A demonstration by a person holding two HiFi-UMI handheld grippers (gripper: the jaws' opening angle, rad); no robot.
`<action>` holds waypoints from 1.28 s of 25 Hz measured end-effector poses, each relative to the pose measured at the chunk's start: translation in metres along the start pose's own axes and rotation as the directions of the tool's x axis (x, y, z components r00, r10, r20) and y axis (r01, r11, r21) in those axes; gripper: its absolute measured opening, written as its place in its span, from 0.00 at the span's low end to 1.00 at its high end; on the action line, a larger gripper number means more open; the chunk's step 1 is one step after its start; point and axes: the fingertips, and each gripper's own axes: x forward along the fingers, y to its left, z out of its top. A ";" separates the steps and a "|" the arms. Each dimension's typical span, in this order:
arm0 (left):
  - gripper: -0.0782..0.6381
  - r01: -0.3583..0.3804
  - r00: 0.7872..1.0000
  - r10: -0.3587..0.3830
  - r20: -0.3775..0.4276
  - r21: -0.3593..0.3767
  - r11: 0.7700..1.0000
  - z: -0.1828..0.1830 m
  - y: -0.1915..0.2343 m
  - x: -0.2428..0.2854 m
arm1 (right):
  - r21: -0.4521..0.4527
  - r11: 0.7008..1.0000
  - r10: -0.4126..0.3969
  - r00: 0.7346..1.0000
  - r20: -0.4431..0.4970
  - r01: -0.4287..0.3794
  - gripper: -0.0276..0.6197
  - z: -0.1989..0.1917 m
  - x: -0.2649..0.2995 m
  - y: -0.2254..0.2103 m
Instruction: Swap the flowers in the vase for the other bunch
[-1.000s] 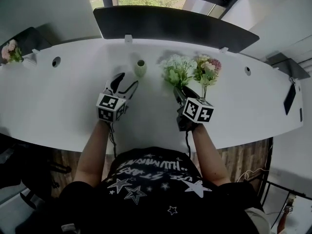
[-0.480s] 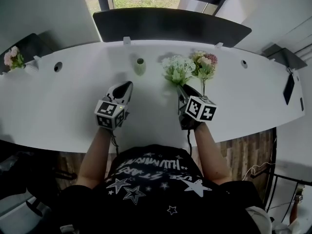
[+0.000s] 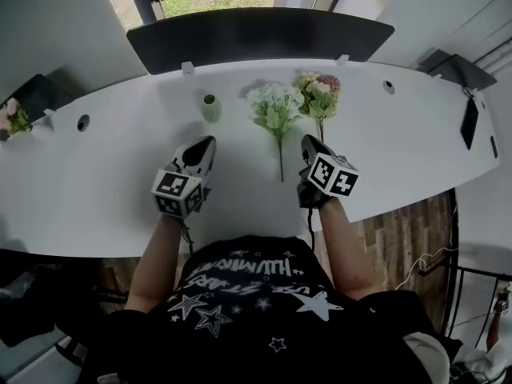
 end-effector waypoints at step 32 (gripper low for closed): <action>0.12 -0.314 0.949 0.312 -0.051 -0.048 0.948 -0.017 -0.003 0.031 | -0.079 0.988 0.074 0.853 -0.516 -0.133 0.31 -0.003 0.079 -0.107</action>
